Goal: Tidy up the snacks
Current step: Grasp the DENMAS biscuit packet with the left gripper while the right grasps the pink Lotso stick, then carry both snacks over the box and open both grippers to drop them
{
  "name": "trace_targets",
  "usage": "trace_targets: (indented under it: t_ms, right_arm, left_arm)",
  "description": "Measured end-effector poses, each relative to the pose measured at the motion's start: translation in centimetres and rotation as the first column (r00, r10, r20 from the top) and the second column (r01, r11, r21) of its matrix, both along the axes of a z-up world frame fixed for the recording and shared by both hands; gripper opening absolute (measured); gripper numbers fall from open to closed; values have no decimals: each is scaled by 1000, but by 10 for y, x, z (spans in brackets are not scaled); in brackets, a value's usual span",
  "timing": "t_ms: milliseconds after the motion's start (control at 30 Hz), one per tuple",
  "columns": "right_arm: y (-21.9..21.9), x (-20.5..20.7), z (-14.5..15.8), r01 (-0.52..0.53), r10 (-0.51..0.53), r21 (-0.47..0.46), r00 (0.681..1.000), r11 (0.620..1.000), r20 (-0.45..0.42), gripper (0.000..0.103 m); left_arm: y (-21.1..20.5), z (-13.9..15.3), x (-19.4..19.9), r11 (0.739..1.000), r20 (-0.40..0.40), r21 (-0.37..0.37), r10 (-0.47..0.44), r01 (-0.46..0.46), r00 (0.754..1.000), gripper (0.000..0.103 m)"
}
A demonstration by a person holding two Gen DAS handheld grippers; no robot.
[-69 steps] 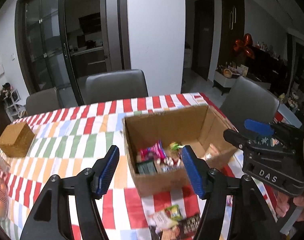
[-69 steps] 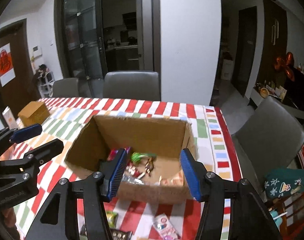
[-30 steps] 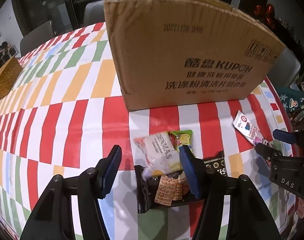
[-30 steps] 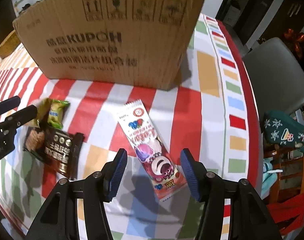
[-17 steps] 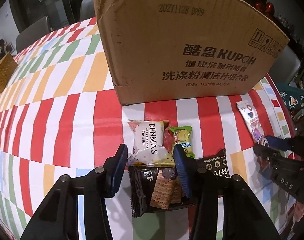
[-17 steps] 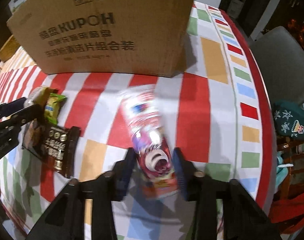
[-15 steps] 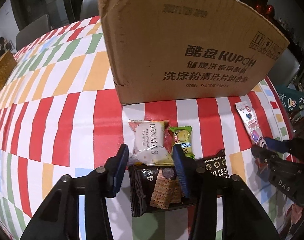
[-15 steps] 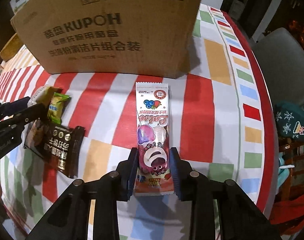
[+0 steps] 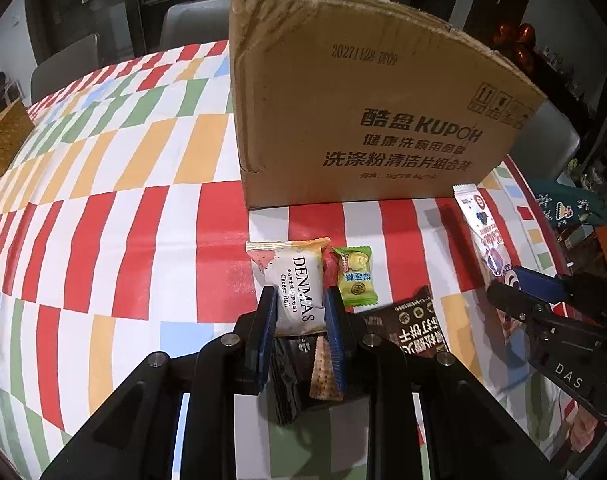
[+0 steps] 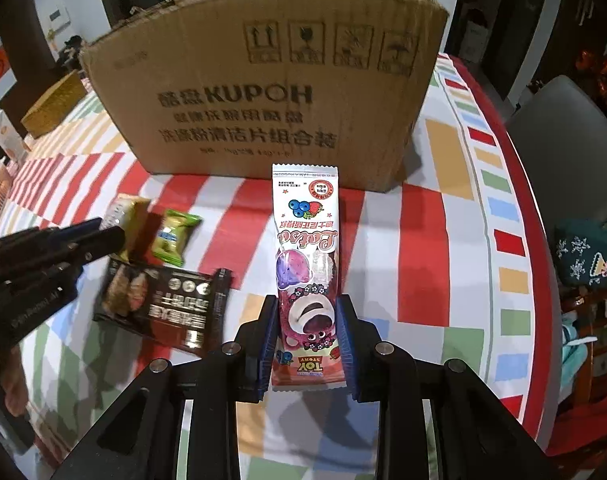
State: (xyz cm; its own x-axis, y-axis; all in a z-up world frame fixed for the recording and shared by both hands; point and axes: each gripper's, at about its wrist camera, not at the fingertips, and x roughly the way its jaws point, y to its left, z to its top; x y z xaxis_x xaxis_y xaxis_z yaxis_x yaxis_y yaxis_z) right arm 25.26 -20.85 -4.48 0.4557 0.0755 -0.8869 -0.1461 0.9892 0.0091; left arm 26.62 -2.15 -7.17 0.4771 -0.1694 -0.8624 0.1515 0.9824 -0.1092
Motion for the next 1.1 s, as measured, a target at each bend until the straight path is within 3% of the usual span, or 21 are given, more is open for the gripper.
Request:
trace_targets:
  t_ms: [533, 1100]
  right_arm:
    - [-5, -6, 40, -16, 7, 77, 993, 997, 119, 30]
    - [-7, -2, 116, -20, -33, 165, 949, 986, 313, 30]
  left_arm:
    - [3, 63, -32, 999, 168, -24, -31, 36, 985, 25]
    - [2, 139, -26, 996, 342, -63, -37, 63, 939, 25]
